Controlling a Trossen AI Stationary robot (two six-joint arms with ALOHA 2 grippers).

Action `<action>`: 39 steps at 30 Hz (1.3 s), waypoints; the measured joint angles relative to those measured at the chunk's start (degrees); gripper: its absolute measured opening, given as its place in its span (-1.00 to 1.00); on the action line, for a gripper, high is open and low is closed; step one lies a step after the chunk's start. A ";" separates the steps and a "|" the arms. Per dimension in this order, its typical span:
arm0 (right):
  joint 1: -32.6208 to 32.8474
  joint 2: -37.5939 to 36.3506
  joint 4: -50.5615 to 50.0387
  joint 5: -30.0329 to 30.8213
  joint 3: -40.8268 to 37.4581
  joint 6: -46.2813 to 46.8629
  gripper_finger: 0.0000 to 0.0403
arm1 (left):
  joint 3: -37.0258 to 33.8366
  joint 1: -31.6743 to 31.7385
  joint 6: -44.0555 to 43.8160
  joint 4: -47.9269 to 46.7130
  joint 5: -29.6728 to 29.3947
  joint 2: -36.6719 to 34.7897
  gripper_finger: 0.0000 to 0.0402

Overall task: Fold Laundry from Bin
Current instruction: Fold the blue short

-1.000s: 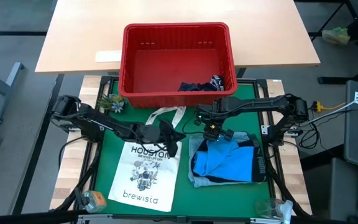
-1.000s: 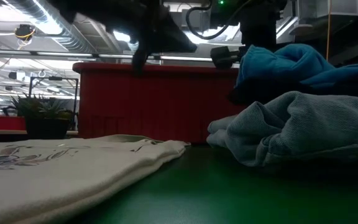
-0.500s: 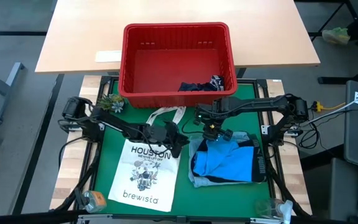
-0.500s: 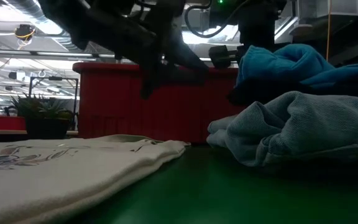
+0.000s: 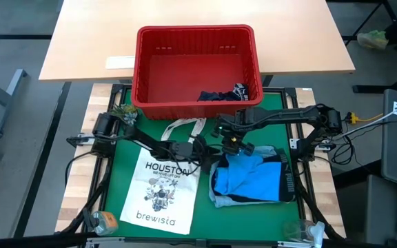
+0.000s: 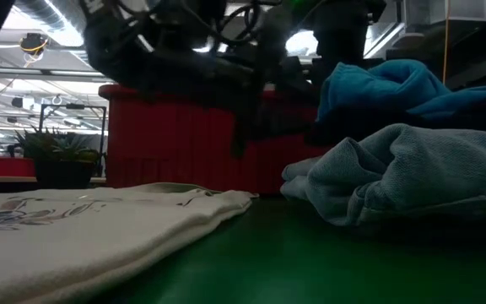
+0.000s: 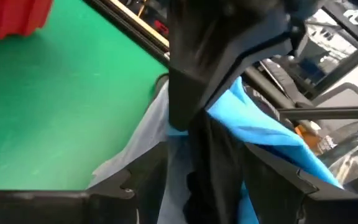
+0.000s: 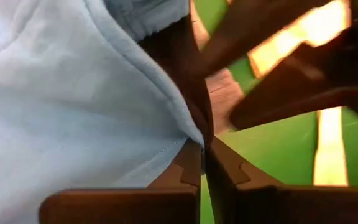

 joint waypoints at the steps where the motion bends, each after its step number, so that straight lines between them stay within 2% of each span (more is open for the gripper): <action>1: 0.00 0.00 0.46 0.00 -0.02 0.00 -0.96 | 1.06 0.00 0.02 -0.01 0.48 0.92 -0.03; 6: 0.00 0.00 0.90 -0.09 -0.02 -0.13 -0.96 | 5.65 -0.02 0.87 -0.11 3.65 4.13 -0.03; 12: 0.00 -0.02 0.62 -0.04 -0.04 1.26 -0.95 | 6.60 0.00 3.67 -3.03 3.93 4.70 -0.12; 17: -0.02 -0.02 0.50 -0.02 -0.04 2.67 -0.95 | 6.60 0.04 3.08 -5.86 2.49 4.72 -0.42; 23: -0.07 -0.02 0.48 0.00 -0.04 2.80 -0.95 | 6.60 0.42 3.05 -6.21 2.79 4.72 -0.93; 33: 0.00 -0.02 -0.59 -0.04 -0.04 4.52 -0.94 | 6.60 -0.17 3.08 -6.43 2.72 4.72 -0.98; 39: -0.02 -0.02 -0.64 -0.02 -0.04 5.73 -0.67 | 6.60 -0.20 3.08 -6.52 2.77 4.72 -0.99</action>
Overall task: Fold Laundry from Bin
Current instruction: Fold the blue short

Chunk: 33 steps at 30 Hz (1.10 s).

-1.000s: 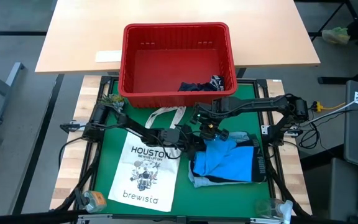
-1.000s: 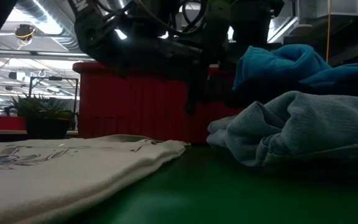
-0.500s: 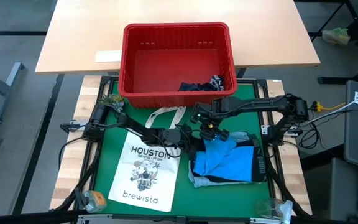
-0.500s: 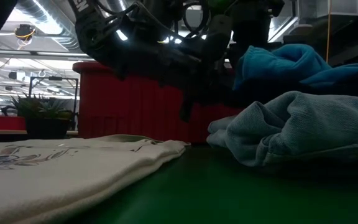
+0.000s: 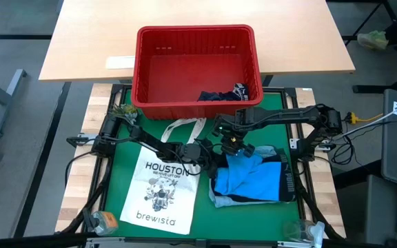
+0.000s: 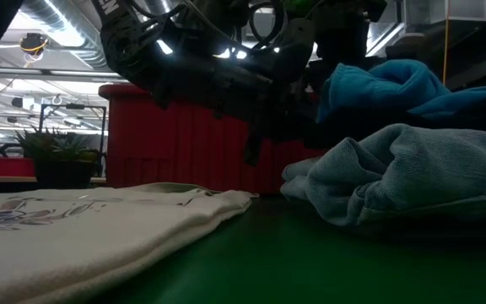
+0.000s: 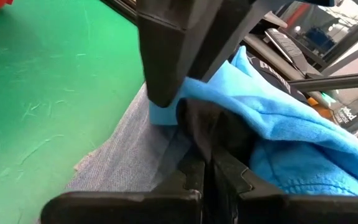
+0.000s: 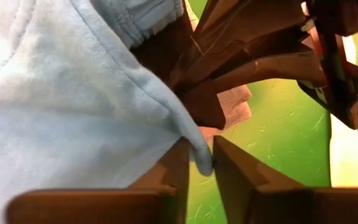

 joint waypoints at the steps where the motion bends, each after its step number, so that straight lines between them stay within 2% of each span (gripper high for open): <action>1: 0.00 0.00 0.00 0.00 0.00 0.02 -0.60 | 0.00 0.00 0.00 0.00 0.00 0.00 -0.99; 4: 0.00 0.00 -0.04 0.00 0.00 0.90 -0.44 | 0.00 -0.07 0.02 0.00 0.00 0.00 -0.99; 7: 0.00 0.00 -0.13 0.00 0.00 3.36 -0.37 | 0.00 -0.09 0.02 0.00 0.00 0.00 -0.99; 18: -0.04 0.00 -2.51 0.02 0.00 4.63 -0.36 | 0.00 -0.09 0.17 0.02 0.00 0.00 -0.99; 22: -0.02 0.00 -2.56 0.02 0.00 4.51 -0.50 | 0.00 -0.09 0.17 0.02 0.00 0.00 -0.99; 28: 0.00 0.00 -2.54 0.02 0.00 4.39 -0.94 | 0.00 -0.09 0.15 0.02 0.00 0.00 -0.99; 33: 0.14 0.00 -3.66 0.02 0.00 4.39 -0.94 | -0.02 0.03 0.14 -1.18 0.00 0.00 -0.99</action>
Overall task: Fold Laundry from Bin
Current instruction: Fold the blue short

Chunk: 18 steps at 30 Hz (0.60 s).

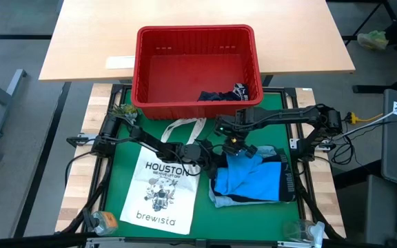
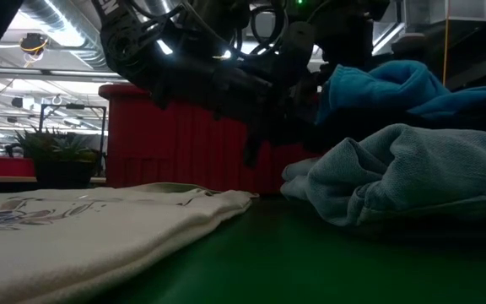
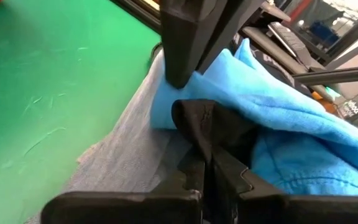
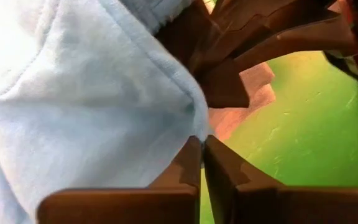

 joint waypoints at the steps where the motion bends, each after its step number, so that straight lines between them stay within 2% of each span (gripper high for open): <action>1: 0.24 0.00 -0.40 0.13 0.02 -0.01 -0.96 | 0.00 0.05 0.01 -0.22 0.00 0.00 -0.98; 10: 6.03 0.02 -13.22 7.18 3.95 0.93 -0.98 | 0.00 0.17 -0.14 -0.53 -1.95 0.00 -0.70; 18: 16.18 0.02 -22.10 13.29 4.80 14.79 -0.99 | 0.00 1.72 1.39 -0.47 0.70 -0.31 -0.40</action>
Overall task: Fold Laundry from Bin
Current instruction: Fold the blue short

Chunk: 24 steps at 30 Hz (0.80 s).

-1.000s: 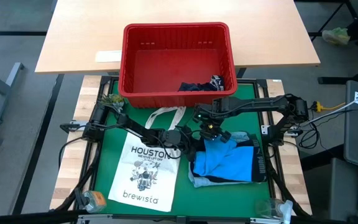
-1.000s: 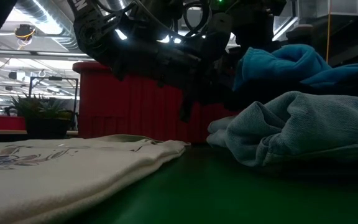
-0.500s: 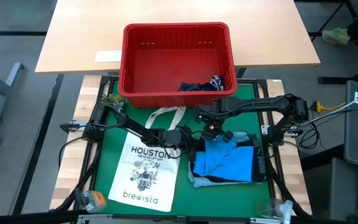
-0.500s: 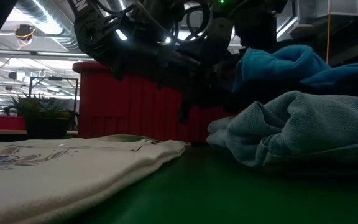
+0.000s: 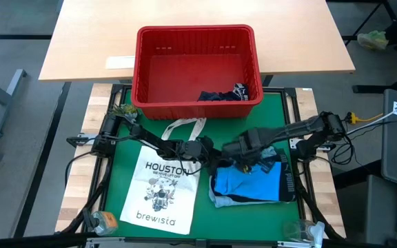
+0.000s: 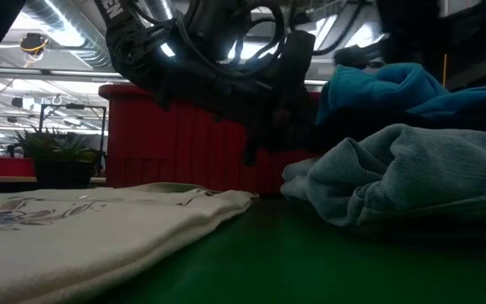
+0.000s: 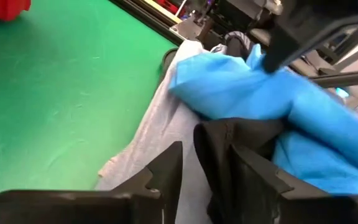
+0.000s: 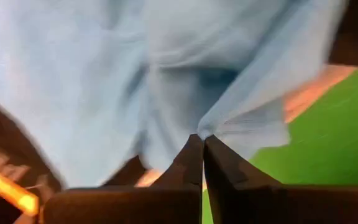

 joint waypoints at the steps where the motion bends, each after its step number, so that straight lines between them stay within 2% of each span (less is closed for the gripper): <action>1: 1.40 0.00 -1.18 0.59 0.00 1.97 -0.99 | 0.00 0.21 0.66 -0.04 0.51 0.00 -0.39; 12: 18.54 0.00 -7.76 2.23 0.00 35.03 -1.00 | -0.02 0.68 7.21 4.06 2.37 0.00 -0.47; 20: 34.03 0.00 -7.30 1.70 -3.10 60.52 -1.00 | -0.02 0.70 8.65 16.49 7.44 -0.02 -0.53; 24: 40.28 0.00 -7.22 1.69 -4.32 71.68 -1.00 | -0.02 0.88 8.68 19.77 8.48 -0.02 -0.53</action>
